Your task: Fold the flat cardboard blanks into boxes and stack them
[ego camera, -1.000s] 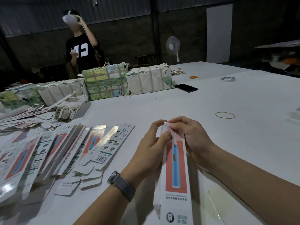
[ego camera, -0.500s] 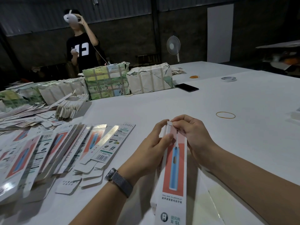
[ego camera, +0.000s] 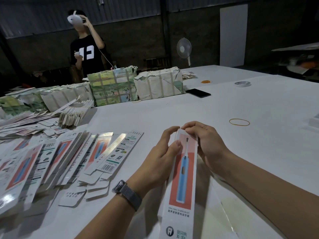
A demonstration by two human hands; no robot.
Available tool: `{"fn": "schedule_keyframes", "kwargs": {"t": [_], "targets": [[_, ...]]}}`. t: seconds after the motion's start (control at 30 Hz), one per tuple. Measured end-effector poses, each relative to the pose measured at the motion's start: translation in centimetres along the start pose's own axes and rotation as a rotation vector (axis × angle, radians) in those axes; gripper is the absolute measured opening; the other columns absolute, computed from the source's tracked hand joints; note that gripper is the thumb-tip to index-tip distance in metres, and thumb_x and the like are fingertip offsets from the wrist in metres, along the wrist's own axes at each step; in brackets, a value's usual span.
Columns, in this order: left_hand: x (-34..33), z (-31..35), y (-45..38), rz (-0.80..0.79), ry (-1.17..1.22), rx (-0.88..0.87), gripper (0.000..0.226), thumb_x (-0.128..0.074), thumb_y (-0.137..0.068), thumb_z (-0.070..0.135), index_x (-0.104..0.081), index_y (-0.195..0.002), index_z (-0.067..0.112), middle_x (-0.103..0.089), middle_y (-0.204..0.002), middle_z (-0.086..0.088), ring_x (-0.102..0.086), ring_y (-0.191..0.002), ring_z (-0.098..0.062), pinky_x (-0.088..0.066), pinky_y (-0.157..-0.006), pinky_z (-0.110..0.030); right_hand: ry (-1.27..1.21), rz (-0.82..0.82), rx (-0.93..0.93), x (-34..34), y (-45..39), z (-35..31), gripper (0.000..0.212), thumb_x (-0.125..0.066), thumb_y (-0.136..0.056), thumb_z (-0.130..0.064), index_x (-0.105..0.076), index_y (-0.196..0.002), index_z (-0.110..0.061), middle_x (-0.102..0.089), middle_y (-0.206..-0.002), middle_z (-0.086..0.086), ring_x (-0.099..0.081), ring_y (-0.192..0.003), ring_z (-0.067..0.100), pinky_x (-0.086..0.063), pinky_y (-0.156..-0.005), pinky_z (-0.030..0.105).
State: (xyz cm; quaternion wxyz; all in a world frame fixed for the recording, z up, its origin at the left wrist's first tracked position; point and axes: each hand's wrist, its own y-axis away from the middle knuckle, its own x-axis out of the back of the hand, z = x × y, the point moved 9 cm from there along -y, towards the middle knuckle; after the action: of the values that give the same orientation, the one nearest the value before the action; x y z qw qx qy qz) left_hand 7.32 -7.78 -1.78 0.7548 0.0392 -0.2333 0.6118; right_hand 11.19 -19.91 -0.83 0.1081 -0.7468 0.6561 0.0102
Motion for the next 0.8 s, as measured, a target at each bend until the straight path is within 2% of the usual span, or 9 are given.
{"fn": "schedule_keyframes", "kwargs": {"t": [0.13, 0.27, 0.4, 0.47, 0.57, 0.63, 0.8], "targets": [[0.1, 0.1, -0.1, 0.04, -0.048, -0.022, 0.019, -0.037, -0.105, 0.044, -0.035, -0.116, 0.06, -0.07, -0.087, 0.026, -0.075, -0.077, -0.008, -0.056, -0.062, -0.016, 0.022, -0.027, 0.008, -0.1, -0.1, 0.0, 0.033, -0.046, -0.097, -0.007, -0.067, -0.073, -0.016, -0.065, -0.07, 0.001, -0.059, -0.062, 0.009, -0.051, -0.056, 0.021], [0.5, 0.2, -0.2, 0.079, -0.04, -0.038, 0.019, -0.037, -0.106, 0.042, -0.035, -0.119, 0.056, -0.071, -0.087, 0.022, -0.074, -0.076, -0.009, -0.056, -0.064, -0.018, 0.026, -0.02, 0.044, -0.1, 0.0, 0.1, 0.039, -0.045, -0.101, -0.016, -0.07, -0.072, -0.026, -0.068, -0.073, -0.002, -0.063, -0.064, 0.008, -0.053, -0.058, 0.021], [1.9, 1.0, -0.1, 0.18, -0.01, -0.086, 0.02, -0.037, -0.107, 0.038, -0.035, -0.121, 0.052, -0.07, -0.083, 0.024, -0.073, -0.073, -0.007, -0.055, -0.061, -0.016, -0.044, -0.081, 0.069, -0.7, -0.1, 0.2, 0.012, -0.055, -0.091, -0.027, -0.065, -0.09, -0.033, -0.069, -0.083, 0.004, -0.066, -0.071, 0.013, -0.054, -0.059, 0.024], [2.4, 1.1, 0.0, 0.21, 0.006, -0.099, 0.019, -0.037, -0.107, 0.037, -0.035, -0.121, 0.05, -0.07, -0.081, 0.023, -0.073, -0.071, -0.007, -0.055, -0.06, -0.016, -0.024, -0.114, 0.097, -1.0, 0.0, 0.1, 0.009, -0.057, -0.089, -0.03, -0.063, -0.09, -0.037, -0.068, -0.087, 0.008, -0.067, -0.071, 0.018, -0.057, -0.063, 0.027], [2.6, 1.1, 0.1, 0.217, 0.008, -0.095, 0.019, -0.037, -0.107, 0.036, -0.035, -0.12, 0.049, -0.07, -0.079, 0.024, -0.073, -0.07, -0.007, -0.055, -0.059, -0.016, -0.064, -0.142, 0.103, -1.1, -0.1, -0.1, 0.016, -0.057, -0.099, -0.015, -0.062, -0.094, -0.029, -0.068, -0.088, 0.011, -0.066, -0.072, 0.023, -0.057, -0.065, 0.033], [2.4, 1.0, 0.1, 0.212, 0.007, -0.084, 0.019, -0.037, -0.106, 0.037, -0.035, -0.121, 0.049, -0.07, -0.079, 0.025, -0.073, -0.07, -0.006, -0.055, -0.059, -0.016, -0.079, -0.146, 0.094, -0.8, -0.2, -0.2, 0.014, -0.056, -0.098, -0.009, -0.06, -0.095, -0.021, -0.069, -0.085, 0.009, -0.065, -0.074, 0.026, -0.054, -0.067, 0.035], [2.3, 1.0, 0.1, 0.218, 0.018, -0.078, 0.024, -0.037, -0.107, 0.037, -0.033, -0.123, 0.053, -0.069, -0.08, 0.025, -0.073, -0.073, -0.006, -0.055, -0.06, -0.016, -0.083, -0.141, 0.09, -0.8, -0.2, -0.1, 0.012, -0.055, -0.099, -0.01, -0.058, -0.092, -0.018, -0.069, -0.081, 0.006, -0.066, -0.076, 0.026, -0.054, -0.068, 0.033]]}}
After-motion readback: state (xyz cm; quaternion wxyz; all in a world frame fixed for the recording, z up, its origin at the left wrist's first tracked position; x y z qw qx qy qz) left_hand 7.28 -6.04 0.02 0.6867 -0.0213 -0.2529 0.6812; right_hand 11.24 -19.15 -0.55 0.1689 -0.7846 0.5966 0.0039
